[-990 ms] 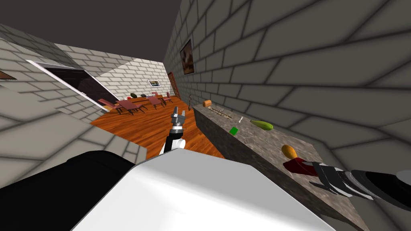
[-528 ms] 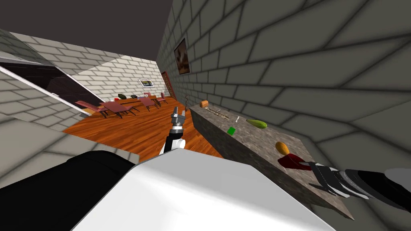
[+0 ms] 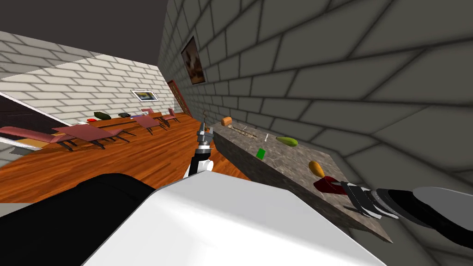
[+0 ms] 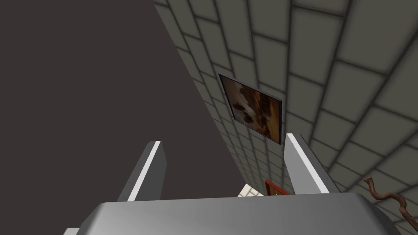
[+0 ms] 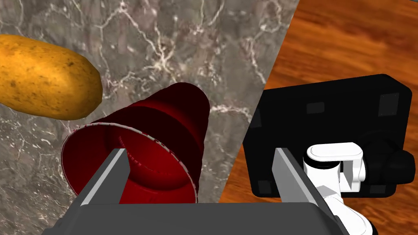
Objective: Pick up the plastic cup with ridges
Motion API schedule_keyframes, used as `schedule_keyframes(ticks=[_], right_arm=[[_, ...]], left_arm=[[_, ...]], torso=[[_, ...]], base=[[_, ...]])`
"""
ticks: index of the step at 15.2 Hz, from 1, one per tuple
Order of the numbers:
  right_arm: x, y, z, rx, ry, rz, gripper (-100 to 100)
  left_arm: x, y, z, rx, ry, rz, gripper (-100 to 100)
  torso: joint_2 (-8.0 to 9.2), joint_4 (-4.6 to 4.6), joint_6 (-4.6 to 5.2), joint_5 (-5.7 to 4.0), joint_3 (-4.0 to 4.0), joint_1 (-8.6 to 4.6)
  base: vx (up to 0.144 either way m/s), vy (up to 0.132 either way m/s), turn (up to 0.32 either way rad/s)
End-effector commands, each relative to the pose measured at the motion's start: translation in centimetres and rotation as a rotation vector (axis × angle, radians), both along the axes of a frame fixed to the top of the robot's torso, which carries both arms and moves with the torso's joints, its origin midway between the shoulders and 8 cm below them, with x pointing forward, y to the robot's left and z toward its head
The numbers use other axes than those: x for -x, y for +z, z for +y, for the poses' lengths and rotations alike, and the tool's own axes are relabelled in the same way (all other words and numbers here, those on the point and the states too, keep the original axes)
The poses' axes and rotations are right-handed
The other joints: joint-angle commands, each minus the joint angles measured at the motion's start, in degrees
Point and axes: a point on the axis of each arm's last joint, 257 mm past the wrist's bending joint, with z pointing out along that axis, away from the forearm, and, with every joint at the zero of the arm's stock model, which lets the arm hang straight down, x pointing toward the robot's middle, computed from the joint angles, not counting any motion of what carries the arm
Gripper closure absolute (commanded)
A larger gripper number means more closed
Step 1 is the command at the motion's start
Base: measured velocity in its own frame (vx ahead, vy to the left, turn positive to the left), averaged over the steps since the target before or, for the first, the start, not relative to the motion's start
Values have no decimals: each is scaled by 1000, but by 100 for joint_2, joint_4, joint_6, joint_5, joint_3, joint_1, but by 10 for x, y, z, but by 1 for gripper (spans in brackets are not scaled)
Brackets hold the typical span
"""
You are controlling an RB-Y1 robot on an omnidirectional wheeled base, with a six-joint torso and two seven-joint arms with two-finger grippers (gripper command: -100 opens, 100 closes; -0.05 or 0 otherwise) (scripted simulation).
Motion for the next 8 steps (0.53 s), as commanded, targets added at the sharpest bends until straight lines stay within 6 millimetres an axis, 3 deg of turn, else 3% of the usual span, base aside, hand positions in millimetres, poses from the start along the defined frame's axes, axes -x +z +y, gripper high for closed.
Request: schedule_keyframes(ticks=[1,5,6,7,8], right_arm=[[-5,-4,14,-1,56,-4,-100],[-10,-9,32,-4,119,-8,-100],[-9,-8,27,-2,103,-8,-100],[-9,-8,28,-2,107,-9,100],[-9,-8,28,-2,106,-9,100]], left_arm=[[0,0,0,0,0,0,0],[0,0,0,0,0,0,0],[0,0,0,0,0,0,0],[0,0,0,0,0,0,0],[0,0,0,0,0,0,0]], torso=[[0,0,0,0,0,0],[-25,-4,4,1,-13,1],[-19,-5,-2,0,-12,3],[7,0,-5,1,2,7],[23,4,-6,1,12,3]], base=[[137,-12,-428],[167,7,-307],[17,39,-103],[5,11,-24],[0,0,0]])
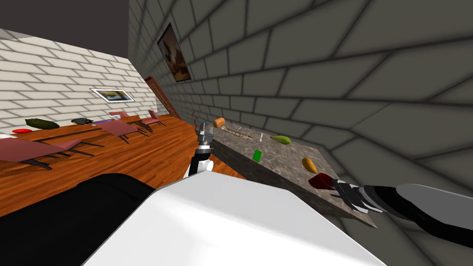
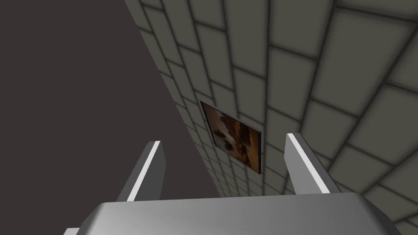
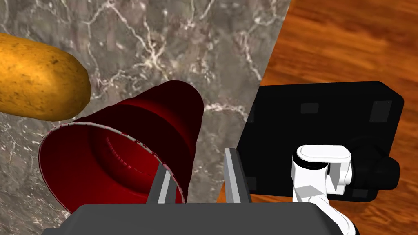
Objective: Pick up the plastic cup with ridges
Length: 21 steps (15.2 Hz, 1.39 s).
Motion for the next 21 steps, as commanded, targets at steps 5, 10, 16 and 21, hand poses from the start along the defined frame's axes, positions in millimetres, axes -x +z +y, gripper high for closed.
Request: schedule_keyframes(ticks=[5,10,16,21], right_arm=[[5,3,-13,1,-51,5,100],[10,8,-30,3,-115,7,100],[19,16,-54,2,-209,6,100],[28,24,-76,-1,-302,1,100]], left_arm=[[0,0,0,0,0,0,0],[0,0,0,0,0,0,0],[0,0,0,0,0,0,0],[0,0,0,0,0,0,0]], torso=[[24,3,-4,-15,12,-16],[74,14,-4,-11,41,-11],[70,14,-8,-7,40,-9],[95,18,2,-4,54,7]], base=[[-29,-6,129],[-130,-6,282],[-112,2,203],[-180,38,285]])
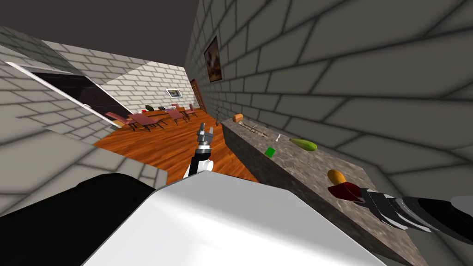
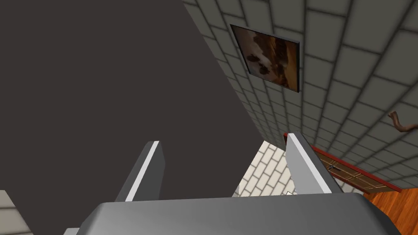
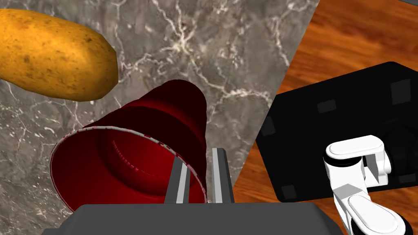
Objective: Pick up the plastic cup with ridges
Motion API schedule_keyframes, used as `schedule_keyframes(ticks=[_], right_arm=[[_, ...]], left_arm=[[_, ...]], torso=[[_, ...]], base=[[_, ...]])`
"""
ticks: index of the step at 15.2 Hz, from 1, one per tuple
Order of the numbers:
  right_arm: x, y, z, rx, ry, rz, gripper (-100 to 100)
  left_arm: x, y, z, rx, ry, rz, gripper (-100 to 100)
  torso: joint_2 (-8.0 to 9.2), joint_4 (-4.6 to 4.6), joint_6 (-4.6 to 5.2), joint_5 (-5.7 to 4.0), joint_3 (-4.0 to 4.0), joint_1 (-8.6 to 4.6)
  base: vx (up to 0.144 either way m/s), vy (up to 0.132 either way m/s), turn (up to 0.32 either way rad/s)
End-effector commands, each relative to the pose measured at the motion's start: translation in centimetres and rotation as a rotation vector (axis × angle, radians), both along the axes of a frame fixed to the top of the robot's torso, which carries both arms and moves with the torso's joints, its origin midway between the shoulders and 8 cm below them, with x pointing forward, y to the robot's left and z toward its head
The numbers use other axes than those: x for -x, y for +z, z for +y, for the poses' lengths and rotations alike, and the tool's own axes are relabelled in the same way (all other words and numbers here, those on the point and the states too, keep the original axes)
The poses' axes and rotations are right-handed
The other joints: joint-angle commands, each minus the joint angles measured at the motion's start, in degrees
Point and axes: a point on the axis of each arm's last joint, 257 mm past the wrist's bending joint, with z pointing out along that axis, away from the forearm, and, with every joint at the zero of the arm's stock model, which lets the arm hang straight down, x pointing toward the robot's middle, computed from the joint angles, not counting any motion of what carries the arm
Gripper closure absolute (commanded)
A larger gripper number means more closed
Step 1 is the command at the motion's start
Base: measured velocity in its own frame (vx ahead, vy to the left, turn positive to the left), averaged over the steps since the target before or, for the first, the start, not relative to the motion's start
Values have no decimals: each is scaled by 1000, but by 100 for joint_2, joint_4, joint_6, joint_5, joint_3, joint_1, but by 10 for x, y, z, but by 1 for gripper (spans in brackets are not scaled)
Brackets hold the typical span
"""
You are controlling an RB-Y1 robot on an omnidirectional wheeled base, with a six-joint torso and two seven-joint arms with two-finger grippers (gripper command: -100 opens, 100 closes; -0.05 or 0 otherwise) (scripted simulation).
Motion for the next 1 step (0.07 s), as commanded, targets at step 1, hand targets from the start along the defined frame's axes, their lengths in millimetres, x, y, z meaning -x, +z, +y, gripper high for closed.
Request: schedule_keyframes(ticks=[1], right_arm=[[0,0,0,0,0,0,100]], left_arm=[[0,0,0,0,0,0,0]], torso=[[0,0,0,0,0,0]], base=[[-100,17,135]])
